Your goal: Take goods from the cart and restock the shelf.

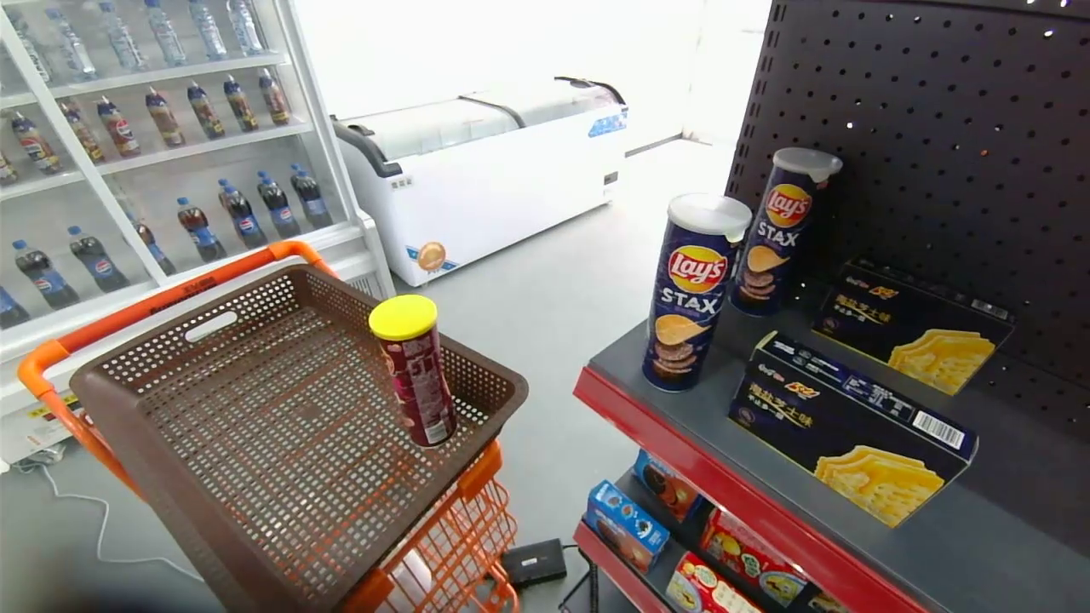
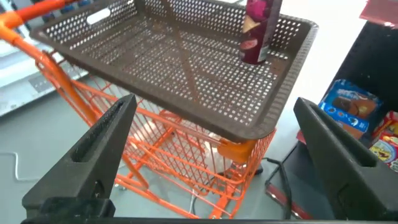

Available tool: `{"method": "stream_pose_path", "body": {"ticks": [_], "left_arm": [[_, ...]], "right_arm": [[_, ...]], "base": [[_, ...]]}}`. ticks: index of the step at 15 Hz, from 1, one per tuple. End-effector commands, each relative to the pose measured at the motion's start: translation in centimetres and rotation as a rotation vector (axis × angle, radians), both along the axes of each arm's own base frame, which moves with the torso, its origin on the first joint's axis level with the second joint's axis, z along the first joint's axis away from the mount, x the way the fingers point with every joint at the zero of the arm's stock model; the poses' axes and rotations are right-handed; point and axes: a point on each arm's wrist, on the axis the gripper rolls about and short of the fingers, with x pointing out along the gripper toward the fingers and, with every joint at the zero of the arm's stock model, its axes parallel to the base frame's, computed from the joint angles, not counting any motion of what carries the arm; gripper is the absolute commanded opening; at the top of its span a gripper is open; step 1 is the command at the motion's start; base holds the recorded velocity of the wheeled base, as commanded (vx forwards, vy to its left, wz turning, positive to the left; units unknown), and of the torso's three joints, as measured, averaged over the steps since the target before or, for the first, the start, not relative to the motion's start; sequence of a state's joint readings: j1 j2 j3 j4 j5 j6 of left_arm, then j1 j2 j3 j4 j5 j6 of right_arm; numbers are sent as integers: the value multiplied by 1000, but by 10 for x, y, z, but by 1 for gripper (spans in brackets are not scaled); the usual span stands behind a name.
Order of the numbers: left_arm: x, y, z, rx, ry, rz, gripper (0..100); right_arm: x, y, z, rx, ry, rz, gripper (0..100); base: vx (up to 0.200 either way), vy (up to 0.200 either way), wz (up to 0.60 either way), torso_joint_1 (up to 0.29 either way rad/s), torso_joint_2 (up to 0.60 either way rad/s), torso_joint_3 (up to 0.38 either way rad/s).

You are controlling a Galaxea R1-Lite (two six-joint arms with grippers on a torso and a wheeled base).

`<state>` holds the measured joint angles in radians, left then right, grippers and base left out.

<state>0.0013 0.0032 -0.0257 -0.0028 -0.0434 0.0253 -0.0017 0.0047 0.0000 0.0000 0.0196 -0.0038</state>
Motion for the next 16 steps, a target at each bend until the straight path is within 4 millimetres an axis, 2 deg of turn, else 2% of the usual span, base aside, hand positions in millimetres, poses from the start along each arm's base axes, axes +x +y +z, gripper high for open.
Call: {"method": "stream_pose_path", "body": {"ticks": [1,2,5,6,7,8,14,16], "left_arm": [[-3,-1,39,37,9,-78,100],[2,-1,53,38,45,-84,100],[42,-2,80,66,232,-87,100],[42,-2,80,66,232,-87,100],[73,-2,101,75,285,-93,100],[86,-2,105,75,296,-98,100],[164,-14,93,84,390,-176,100],[208,-31,83,79,367,-237,100]], "right_arm": [[0,0,0,-1,1,1,100],[0,0,0,-2,1,1,100],[0,0,0,-1,1,1,100],[0,0,0,-1,1,1,100],[0,0,0,-1,1,1,100],[0,0,0,-1,1,1,100],[0,0,0,-1,1,1,100],[0,0,0,-1,1,1,100]], "base": [[0,0,0,0,0,0],[0,0,0,0,0,0],[0,0,0,0,0,0],[0,0,0,0,0,0],[0,0,0,0,0,0],[0,0,0,0,0,0],[0,0,0,0,0,0],[0,0,0,0,0,0]]}}
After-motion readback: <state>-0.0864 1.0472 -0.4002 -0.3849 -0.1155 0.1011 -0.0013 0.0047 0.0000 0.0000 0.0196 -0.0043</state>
